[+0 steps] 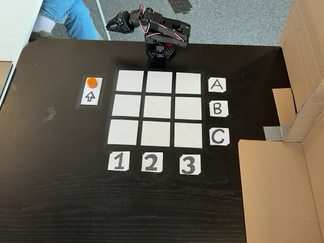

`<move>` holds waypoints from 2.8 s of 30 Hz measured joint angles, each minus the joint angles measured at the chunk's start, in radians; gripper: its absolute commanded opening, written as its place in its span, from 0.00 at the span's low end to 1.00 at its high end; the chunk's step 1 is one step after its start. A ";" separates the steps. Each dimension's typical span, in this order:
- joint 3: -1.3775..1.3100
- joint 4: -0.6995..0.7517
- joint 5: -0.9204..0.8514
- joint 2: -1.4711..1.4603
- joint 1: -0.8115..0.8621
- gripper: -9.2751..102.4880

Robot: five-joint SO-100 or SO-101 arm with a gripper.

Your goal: Pick up the round, orange token and place it in the grid on square B2.

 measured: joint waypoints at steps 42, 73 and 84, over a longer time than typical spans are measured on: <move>-0.661 0.242 -0.227 -0.764 -0.183 0.08; -1.671 0.675 -0.584 -1.635 -0.380 0.53; -1.694 0.735 -0.769 -1.749 -0.492 0.61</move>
